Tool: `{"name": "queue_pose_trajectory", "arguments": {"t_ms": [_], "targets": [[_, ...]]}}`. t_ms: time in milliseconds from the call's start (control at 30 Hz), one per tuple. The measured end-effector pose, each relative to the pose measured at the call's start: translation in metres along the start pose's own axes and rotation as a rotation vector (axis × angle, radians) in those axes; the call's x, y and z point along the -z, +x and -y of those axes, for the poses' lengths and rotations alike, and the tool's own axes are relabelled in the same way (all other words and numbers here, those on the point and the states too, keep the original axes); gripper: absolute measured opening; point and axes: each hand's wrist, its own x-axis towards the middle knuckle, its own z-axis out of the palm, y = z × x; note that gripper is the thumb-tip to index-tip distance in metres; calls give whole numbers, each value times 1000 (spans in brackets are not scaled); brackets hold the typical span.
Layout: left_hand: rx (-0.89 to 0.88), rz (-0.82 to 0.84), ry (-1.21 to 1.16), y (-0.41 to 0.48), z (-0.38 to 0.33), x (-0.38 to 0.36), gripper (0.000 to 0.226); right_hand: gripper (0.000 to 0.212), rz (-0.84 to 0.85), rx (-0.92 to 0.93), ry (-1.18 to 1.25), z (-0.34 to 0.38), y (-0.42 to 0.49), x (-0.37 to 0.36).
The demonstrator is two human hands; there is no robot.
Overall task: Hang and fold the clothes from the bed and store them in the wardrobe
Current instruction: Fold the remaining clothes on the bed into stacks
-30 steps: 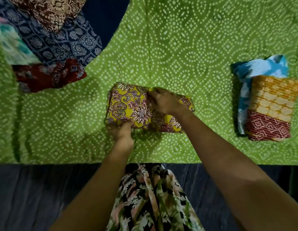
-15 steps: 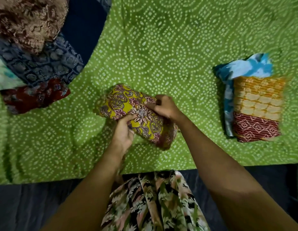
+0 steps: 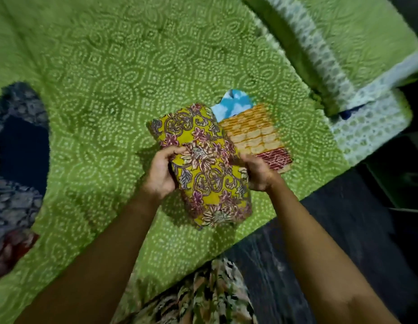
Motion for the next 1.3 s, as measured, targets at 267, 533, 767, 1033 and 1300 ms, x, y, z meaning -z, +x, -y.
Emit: {"name": "queue_pose_trajectory", "arguments": {"t_ms": [267,533,767,1033,1300], "targets": [[-100,75,140,69,8,-71,38,42,-251,192,-219,37,-36,92],[34,-44,270,75,23,-65,51,54,-378,291,-455,29,8,92],[2,-103,25,56,-7,-4,51,48,-300,217,-162,20,50,-5],[-172,-253,-176,-7,-84,140,45,50,-40,95,-157,16,105,-203],[-327,-556,-287,-118,-145,347,50,52,197,-36,-295,-49,159,-423]]}}
